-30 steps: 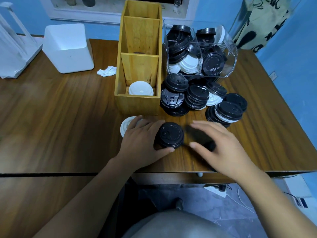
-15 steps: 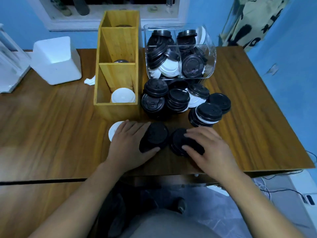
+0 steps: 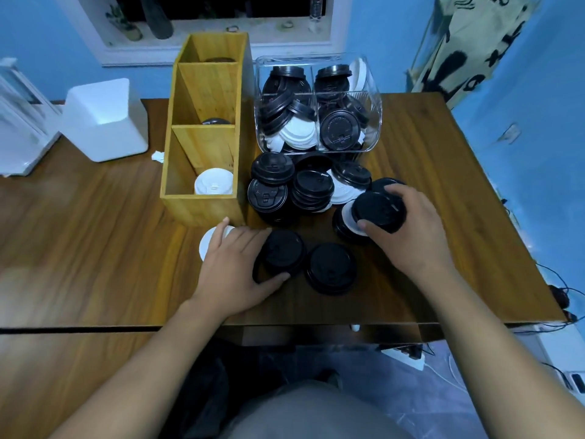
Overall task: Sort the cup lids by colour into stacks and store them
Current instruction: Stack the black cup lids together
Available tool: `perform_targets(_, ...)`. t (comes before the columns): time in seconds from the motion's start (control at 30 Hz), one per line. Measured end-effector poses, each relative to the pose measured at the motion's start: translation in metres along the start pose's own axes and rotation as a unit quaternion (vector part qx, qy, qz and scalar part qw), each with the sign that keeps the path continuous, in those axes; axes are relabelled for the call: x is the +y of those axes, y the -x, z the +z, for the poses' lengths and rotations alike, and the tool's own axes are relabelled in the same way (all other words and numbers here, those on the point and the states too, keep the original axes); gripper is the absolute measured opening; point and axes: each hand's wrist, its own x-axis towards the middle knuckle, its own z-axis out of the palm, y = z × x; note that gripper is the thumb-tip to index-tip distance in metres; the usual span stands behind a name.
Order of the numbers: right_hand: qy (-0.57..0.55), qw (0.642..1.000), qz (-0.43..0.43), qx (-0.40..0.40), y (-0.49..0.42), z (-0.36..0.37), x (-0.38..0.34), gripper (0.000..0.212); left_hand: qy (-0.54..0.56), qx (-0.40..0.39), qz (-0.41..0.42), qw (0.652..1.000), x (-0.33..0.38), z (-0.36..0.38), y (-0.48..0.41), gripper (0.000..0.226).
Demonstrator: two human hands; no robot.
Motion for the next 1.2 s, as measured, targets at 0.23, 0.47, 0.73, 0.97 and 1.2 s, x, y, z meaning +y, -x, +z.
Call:
perform_targets(0.23,0.106,0.992,0.063,0.035,0.068,-0.006,0.043,0.08,-0.004,-0.001,-0.001,1.0,0.015,0.004,-0.003,0.079)
perform_targets(0.47,0.064,0.99,-0.038,-0.122,0.068,-0.019,0.066,0.083,0.002,0.009,0.004,1.0,0.018,0.005,-0.003,0.076)
perform_targets(0.73,0.175,0.966,-0.116,-0.153,0.049,-0.026,0.076,0.078,0.013,0.021,0.012,1.0,0.017,0.008,-0.002,0.076)
perform_targets(0.97,0.099,0.966,-0.155,-0.184,0.06,-0.027,0.083,0.074,0.021,0.012,0.005,1.0,0.013,0.012,-0.001,0.083)
perform_targets(1.2,0.006,0.988,-0.139,-0.066,0.056,-0.028,0.033,0.067,0.023,-0.011,-0.017,1.0,0.013,0.009,-0.003,0.091)
